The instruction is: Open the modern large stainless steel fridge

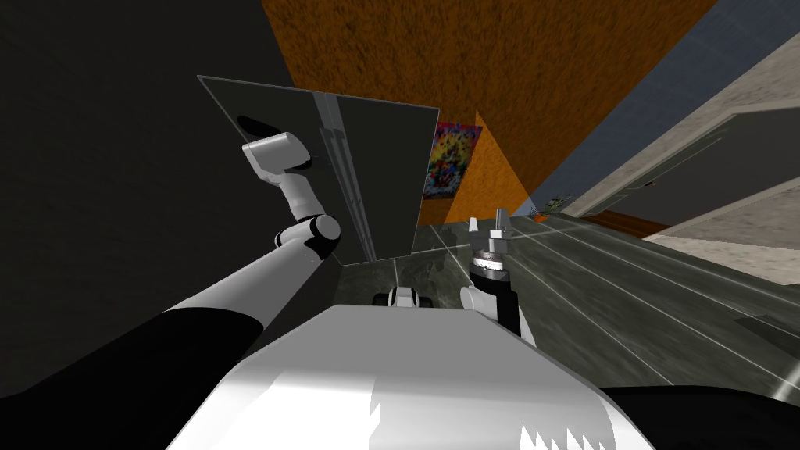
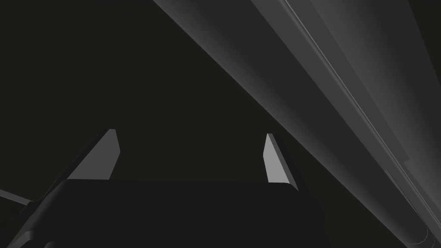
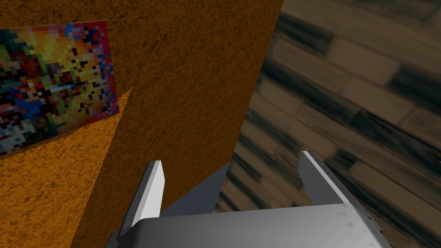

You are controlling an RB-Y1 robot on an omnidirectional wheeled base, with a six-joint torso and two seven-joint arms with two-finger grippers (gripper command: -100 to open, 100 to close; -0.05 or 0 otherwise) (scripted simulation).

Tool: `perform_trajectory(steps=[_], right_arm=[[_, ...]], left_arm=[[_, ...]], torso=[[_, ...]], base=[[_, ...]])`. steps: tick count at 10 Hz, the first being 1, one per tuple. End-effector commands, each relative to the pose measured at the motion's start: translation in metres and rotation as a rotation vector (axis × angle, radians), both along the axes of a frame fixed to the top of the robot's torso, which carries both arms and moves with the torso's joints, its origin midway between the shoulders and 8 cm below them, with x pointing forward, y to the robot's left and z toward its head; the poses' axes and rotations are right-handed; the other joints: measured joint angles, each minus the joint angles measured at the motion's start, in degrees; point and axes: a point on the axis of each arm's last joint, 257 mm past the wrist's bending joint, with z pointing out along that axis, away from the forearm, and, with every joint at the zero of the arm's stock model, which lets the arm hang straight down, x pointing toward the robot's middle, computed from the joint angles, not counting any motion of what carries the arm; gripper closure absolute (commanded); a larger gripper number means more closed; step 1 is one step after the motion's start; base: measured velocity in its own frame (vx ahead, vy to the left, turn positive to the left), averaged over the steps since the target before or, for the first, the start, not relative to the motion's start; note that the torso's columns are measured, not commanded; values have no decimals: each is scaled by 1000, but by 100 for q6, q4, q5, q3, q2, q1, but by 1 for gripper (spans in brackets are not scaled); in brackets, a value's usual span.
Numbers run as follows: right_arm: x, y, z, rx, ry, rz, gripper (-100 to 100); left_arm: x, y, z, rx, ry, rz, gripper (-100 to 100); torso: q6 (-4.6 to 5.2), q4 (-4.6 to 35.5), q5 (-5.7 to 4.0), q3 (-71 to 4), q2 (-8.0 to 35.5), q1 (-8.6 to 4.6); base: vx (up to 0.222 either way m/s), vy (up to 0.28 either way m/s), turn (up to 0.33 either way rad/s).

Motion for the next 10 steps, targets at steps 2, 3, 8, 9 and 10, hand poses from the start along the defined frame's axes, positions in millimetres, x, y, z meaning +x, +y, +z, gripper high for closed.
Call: perform_trajectory(steps=[2, 3, 8, 9, 10], right_arm=[[0, 0, 0, 0, 0, 0, 0], [0, 0, 0, 0, 0, 0, 0], [0, 0, 0, 0, 0, 0, 0], [0, 0, 0, 0, 0, 0, 0], [0, 0, 0, 0, 0, 0, 0]], left_arm=[[5, -22, 32, -33, -47, -44, -100], [5, -22, 33, -33, -49, -45, -100], [5, -26, 40, -53, -51, -56, -100], [5, -26, 40, -53, -51, -56, -100], [5, -29, 45, -69, -53, -64, -100]], torso=[[15, -1, -4, -5, -4, -1], [8, 0, -6, -4, -4, -8], [13, 4, -14, 2, 4, -23], [14, -4, -9, 10, 14, -25], [22, -3, -14, 0, 4, -25]], base=[[1, -6, 1], [11, -1, 26], [5, 1, 6], [6, 2, -1], [7, -9, 23]])
